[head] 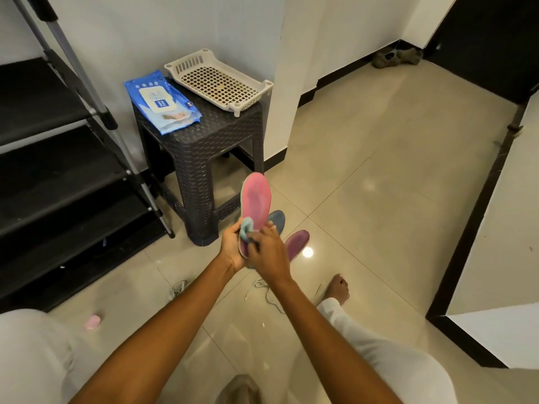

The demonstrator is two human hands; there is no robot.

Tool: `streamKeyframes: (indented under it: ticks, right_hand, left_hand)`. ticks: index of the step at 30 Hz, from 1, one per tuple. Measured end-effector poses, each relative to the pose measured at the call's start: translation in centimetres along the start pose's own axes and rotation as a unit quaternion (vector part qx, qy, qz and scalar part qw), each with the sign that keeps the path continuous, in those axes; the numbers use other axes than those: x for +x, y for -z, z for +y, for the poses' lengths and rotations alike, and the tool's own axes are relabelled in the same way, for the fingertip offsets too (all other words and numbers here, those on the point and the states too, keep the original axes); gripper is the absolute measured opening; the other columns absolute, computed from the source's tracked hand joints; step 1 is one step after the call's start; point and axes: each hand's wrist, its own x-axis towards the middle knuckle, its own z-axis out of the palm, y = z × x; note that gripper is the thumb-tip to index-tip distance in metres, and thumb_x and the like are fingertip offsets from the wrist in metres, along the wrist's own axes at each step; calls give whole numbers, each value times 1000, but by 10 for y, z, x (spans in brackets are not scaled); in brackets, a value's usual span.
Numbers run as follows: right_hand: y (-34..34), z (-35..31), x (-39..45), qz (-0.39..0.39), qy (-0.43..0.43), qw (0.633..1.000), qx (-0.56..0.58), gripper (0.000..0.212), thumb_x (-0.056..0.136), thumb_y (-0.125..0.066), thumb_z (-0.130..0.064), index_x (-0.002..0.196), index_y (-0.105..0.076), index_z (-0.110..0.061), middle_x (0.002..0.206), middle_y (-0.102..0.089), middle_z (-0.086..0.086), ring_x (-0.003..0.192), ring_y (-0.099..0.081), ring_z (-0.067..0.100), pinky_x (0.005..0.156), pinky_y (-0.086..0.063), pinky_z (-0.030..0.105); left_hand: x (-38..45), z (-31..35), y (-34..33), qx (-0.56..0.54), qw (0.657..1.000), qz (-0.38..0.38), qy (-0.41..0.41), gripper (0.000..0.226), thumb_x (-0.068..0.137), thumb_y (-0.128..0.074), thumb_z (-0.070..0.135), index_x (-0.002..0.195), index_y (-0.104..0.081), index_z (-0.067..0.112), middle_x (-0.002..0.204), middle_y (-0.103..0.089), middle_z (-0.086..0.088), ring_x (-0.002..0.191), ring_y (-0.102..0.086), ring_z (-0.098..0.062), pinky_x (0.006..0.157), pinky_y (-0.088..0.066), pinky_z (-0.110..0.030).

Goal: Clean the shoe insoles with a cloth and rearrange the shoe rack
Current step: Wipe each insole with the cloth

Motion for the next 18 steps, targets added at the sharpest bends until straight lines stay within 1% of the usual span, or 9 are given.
streamKeyframes:
  ticks: [2,4,6,8,9,11,14,16,18]
  right_hand:
    - [-1,-1,-12,14,-25,997,70,21,90,-54,-20,95,-71,-10,93,-66,6,83,-56,15,72,-47,22]
    - [11,2,-11,57,-82,986,132,20,90,-51,-16,81,-67,-8,79,-63,5,69,-52,12,57,-39,20]
    - [25,10,-6,103,-181,960,189,18,92,-48,-17,96,-64,-11,86,-61,1,76,-54,12,61,-42,19]
    - [31,27,1,118,-290,919,240,23,95,-47,-24,112,-57,-13,96,-57,-1,85,-55,14,72,-46,25]
    - [32,37,3,103,-324,905,254,27,95,-48,-29,115,-55,-13,99,-58,1,88,-56,16,76,-47,29]
    - [27,60,6,49,-348,901,255,33,93,-53,-35,113,-58,-9,102,-63,7,90,-61,23,79,-50,33]
    - [19,103,4,57,-370,888,267,33,90,-59,-33,108,-63,-6,100,-67,11,84,-62,24,69,-49,28]
    - [12,138,4,91,-411,855,302,29,90,-61,-28,107,-65,-5,93,-66,10,77,-60,22,60,-46,25]
    - [-1,175,8,115,-465,809,340,26,90,-60,-25,104,-65,-3,87,-64,10,73,-58,23,58,-46,26]
  left_hand:
    - [5,0,1,5,1000,1,13,57,96,-35,40,101,-69,-5,97,-69,-19,87,-70,-29,80,-56,-38]
    - [5,-5,-1,37,999,0,21,54,96,-33,39,106,-66,-3,98,-68,-18,87,-69,-28,79,-57,-37]
    - [7,-15,-4,92,995,23,15,47,99,-31,33,112,-63,0,91,-69,-16,85,-66,-27,78,-54,-38]
    - [12,-28,-10,146,988,53,13,42,100,-31,28,122,-56,3,95,-66,-13,87,-61,-26,78,-50,-37]
    - [14,-35,-16,160,985,57,7,41,100,-31,26,126,-53,2,96,-64,-12,88,-60,-26,78,-49,-36]
    - [24,-49,-28,194,978,72,7,39,101,-30,22,124,-52,-1,92,-61,-11,88,-57,-26,80,-47,-35]
    - [49,-68,-39,314,945,89,17,26,101,-32,14,101,-55,5,83,-59,-9,71,-53,-18,64,-46,-25]
    - [77,-83,-39,416,904,98,1,21,99,-34,8,95,-54,10,92,-58,-11,66,-50,-12,54,-45,-18]
    - [110,-100,-34,483,870,97,-9,21,99,-34,6,94,-53,13,87,-56,-9,64,-47,-10,47,-42,-11]
